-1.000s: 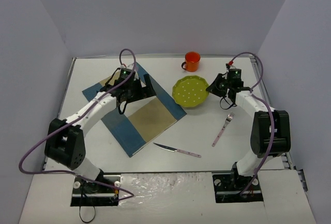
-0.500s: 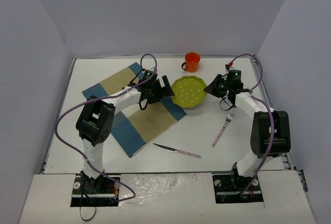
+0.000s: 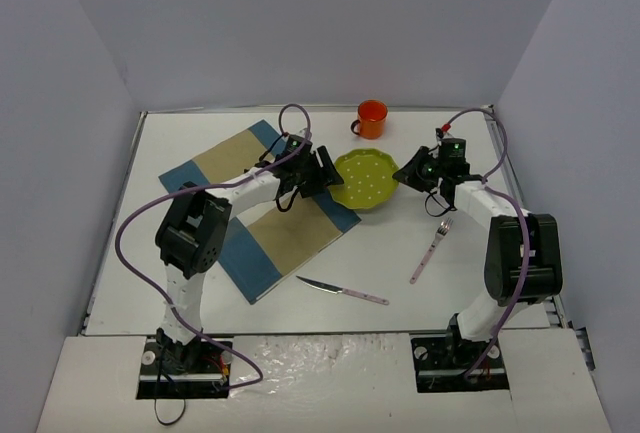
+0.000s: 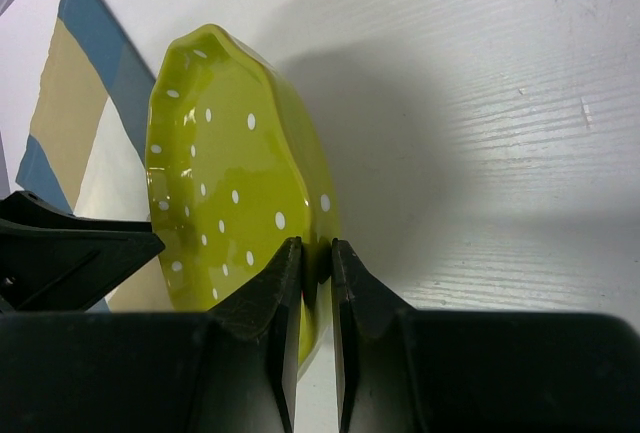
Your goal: Set the dinner table for one person
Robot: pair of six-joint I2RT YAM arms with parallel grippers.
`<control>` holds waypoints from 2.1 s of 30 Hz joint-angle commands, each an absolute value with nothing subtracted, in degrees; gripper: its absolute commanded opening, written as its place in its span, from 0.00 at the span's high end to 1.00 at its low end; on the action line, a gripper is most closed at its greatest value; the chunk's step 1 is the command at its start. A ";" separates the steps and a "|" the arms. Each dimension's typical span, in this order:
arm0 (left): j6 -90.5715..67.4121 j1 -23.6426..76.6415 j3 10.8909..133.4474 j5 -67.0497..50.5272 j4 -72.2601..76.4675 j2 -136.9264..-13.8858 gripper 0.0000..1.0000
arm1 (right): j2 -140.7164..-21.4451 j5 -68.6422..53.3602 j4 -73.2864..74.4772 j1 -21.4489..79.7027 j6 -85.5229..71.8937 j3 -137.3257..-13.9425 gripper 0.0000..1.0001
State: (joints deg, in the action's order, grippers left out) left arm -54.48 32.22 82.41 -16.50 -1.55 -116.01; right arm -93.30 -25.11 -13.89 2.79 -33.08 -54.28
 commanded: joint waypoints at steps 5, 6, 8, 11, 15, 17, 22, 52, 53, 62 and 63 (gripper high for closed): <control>-55.70 33.13 84.46 -18.13 3.06 -113.98 0.49 | -86.77 -29.65 -24.79 3.58 -37.98 -54.90 1.00; -55.75 33.16 84.49 -18.16 2.45 -114.14 0.49 | -86.69 -29.56 -25.01 3.69 -38.20 -54.79 1.00; -55.81 33.22 84.40 -18.28 1.77 -114.33 0.48 | -86.57 -29.44 -25.46 3.94 -38.57 -54.59 1.00; -56.07 33.46 83.96 -18.71 1.43 -114.53 0.48 | -86.63 -29.27 -26.21 4.10 -39.07 -54.28 1.00; -56.34 33.57 83.94 -18.90 1.54 -114.52 0.53 | -86.62 -29.23 -26.72 4.59 -39.64 -54.05 1.00; -56.33 33.57 83.96 -18.90 1.52 -114.51 0.62 | -86.66 -29.26 -26.71 4.75 -39.64 -54.06 1.00; -56.07 33.56 83.37 -18.93 2.78 -113.29 0.92 | -86.21 -29.15 -26.36 4.83 -39.30 -53.86 1.00; -64.40 26.08 61.83 -29.38 30.99 -96.15 1.00 | -86.78 -27.77 -19.43 5.64 -31.70 -54.41 0.71; -64.75 25.95 61.56 -29.51 31.35 -96.10 1.00 | -86.96 -27.77 -19.42 5.73 -31.57 -54.46 0.70; -67.92 22.80 59.00 -28.86 33.66 -94.57 1.00 | -85.19 -27.40 -16.09 5.98 -29.60 -57.37 0.41; -67.79 21.90 58.62 -28.55 32.58 -93.99 1.00 | -84.74 -27.27 -15.07 5.98 -28.89 -57.82 0.39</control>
